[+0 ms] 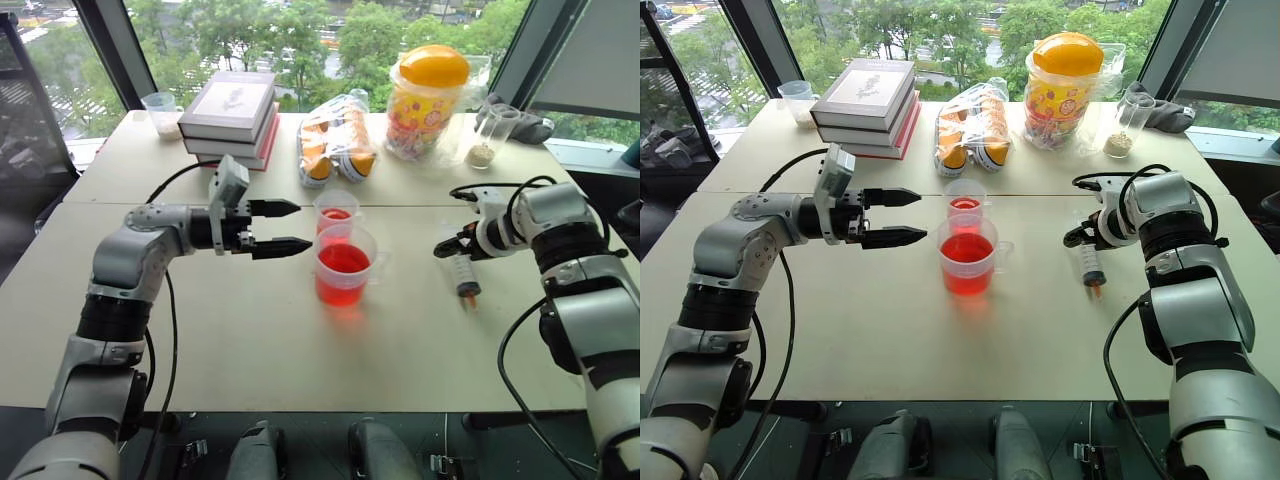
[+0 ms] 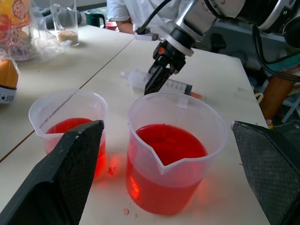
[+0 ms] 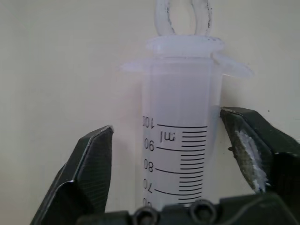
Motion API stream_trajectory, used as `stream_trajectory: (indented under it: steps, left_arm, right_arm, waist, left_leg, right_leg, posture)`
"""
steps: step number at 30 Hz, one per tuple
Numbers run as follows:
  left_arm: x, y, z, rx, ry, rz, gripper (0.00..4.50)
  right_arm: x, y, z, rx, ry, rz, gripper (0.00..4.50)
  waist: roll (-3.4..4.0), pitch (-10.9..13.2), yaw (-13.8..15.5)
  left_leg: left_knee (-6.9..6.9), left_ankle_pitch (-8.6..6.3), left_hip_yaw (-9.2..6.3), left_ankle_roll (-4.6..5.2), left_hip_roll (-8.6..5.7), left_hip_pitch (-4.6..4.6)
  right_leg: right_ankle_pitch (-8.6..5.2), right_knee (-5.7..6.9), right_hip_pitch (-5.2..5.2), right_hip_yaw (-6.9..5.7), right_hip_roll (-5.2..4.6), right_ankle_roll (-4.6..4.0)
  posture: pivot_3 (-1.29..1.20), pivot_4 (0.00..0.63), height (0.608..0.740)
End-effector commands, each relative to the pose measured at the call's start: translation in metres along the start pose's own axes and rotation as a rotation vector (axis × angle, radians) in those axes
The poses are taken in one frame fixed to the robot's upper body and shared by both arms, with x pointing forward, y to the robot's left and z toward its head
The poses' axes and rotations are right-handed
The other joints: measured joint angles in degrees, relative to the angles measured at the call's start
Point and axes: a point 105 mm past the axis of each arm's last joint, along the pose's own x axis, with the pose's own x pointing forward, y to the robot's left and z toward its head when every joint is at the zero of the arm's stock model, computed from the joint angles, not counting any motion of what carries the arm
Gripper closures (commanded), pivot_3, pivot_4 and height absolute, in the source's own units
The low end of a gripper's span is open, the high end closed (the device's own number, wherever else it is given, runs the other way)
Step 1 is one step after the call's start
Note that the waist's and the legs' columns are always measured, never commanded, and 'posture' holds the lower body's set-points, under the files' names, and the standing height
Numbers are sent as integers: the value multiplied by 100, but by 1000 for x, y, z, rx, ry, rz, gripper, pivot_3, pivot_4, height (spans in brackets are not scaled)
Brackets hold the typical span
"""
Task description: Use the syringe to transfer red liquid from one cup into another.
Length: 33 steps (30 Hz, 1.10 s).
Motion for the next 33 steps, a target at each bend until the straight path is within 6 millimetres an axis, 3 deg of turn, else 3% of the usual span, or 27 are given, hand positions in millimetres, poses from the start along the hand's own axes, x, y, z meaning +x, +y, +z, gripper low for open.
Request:
stream_trajectory:
  steps: [1, 3, 7, 9, 11, 15, 17, 21, 25, 28, 33]
  left_arm:
    - [-1, -3, 12, 56, -40, -2, 0]
    - [0, -3, 12, 57, -43, -1, 0]
    - [1, -3, 12, 59, -47, -2, 0]
    - [2, -3, 13, 62, -48, -2, 0]
    - [1, -3, 13, 63, -47, -3, 0]
    - [1, -2, 15, 65, -43, -6, 0]
    - [1, -1, 16, 67, -39, -9, 0]
    - [1, 0, 18, 72, -30, -20, 0]
    - [2, 1, 20, 78, -24, -29, 0]
    - [3, 2, 22, 83, -22, -32, 0]
    - [2, 2, 24, 88, -22, -38, 0]
  right_arm:
    - [-2, 7, 10, -40, -20, 20, 2445]
    - [-3, 8, 11, -42, -19, 25, 3107]
    - [-13, 4, 19, -66, -55, 1, 3109]
    - [-28, 4, 39, -108, -170, -21, 3109]
    - [-51, 16, 67, -135, -342, 25, 3109]
    - [-121, 67, 114, -175, -823, 271, 3109]
    - [-162, 97, 117, -160, -1040, 461, 3109]
    - [-205, 133, 98, -224, -1333, 631, 3109]
    - [-205, 167, 60, -270, -1416, 791, 3109]
    - [-183, 177, 38, -227, -1419, 811, 3109]
    - [-139, 180, 19, -212, -1402, 733, 3109]
  waist:
    - [0, 0, -10]
    - [0, 0, -21]
    - [1, 0, -18]
    - [5, 2, -12]
    - [6, 3, -4]
    - [6, 3, 17]
    - [6, 3, 12]
    - [3, 1, 61]
    - [1, 0, 65]
    - [0, -1, 45]
    - [0, -1, 5]
  left_leg:
    - [0, 0, 0, 0, 0, 0]
    - [-1, 0, 0, 0, 1, 1]
    - [-1, 0, 0, -1, 1, 1]
    - [-2, 0, 1, -1, 1, 0]
    - [-3, 1, 4, -1, 1, -7]
    - [-9, 1, 5, -2, 2, -12]
    - [-11, 1, 5, -3, 4, -11]
    - [-10, 5, -1, -9, 6, -10]
    - [3, 3, 0, -6, 0, -7]
    - [2, 3, -8, -6, 0, 0]
    - [2, 4, -10, -8, 0, 6]
  right_leg:
    - [0, 0, 0, 0, 0, 0]
    - [0, 1, -1, 0, 1, 0]
    - [0, 3, -1, 0, 1, 0]
    - [0, 3, -4, 0, 1, 0]
    - [0, 10, -17, 2, 0, 0]
    - [0, 17, -29, 3, 1, 0]
    - [0, 14, -29, 2, 3, 0]
    - [-1, 13, -17, -6, 3, 0]
    - [0, 7, 0, -7, -6, 1]
    - [0, 3, 13, -12, -3, 1]
    - [0, 8, 13, -11, 0, 0]
  posture:
    - [0, 150, 740]
    - [0, 150, 740]
    - [0, 150, 740]
    - [0, 150, 740]
    - [0, 150, 740]
    - [0, 150, 740]
    - [0, 150, 740]
    - [0, 150, 740]
    - [0, 150, 740]
    - [0, 150, 740]
    - [0, 150, 740]
